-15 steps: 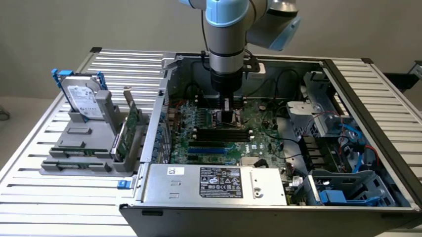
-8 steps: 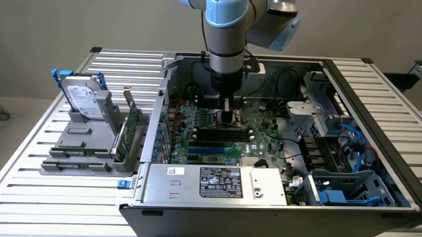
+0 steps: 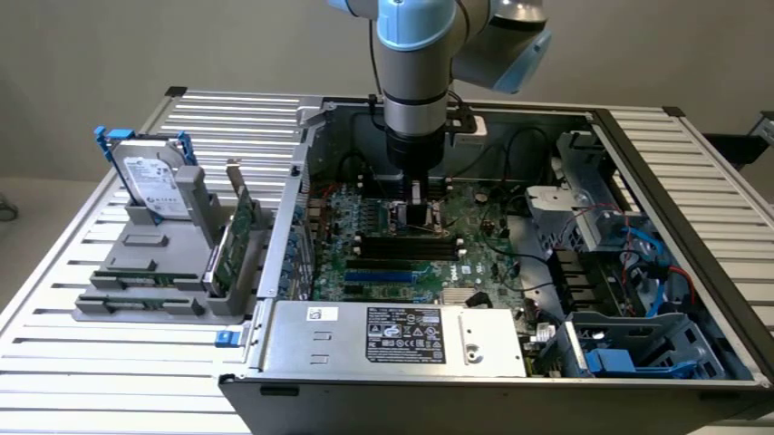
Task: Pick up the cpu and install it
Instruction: 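Install the second cpu locking lever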
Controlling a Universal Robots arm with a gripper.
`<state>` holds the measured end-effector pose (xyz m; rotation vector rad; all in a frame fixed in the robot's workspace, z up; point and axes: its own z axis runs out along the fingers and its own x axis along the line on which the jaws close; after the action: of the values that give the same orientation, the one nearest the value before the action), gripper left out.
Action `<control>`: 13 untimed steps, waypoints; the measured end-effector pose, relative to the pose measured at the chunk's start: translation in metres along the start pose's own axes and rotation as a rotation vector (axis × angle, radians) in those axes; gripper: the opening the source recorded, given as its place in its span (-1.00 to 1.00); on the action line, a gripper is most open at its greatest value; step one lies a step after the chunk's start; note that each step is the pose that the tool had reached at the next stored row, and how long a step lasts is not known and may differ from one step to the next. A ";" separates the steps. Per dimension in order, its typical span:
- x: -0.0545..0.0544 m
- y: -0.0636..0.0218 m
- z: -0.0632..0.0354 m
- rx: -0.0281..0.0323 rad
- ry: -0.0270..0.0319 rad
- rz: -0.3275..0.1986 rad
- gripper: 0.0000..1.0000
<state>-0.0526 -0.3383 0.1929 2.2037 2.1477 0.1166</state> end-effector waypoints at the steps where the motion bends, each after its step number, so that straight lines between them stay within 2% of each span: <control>1: 0.000 0.0000 0.0000 0.0000 0.0000 0.000 0.10; 13: 0.000 0.0002 0.0002 -0.0001 0.0006 -0.004 0.10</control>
<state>-0.0524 -0.3383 0.1926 2.1997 2.1521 0.1172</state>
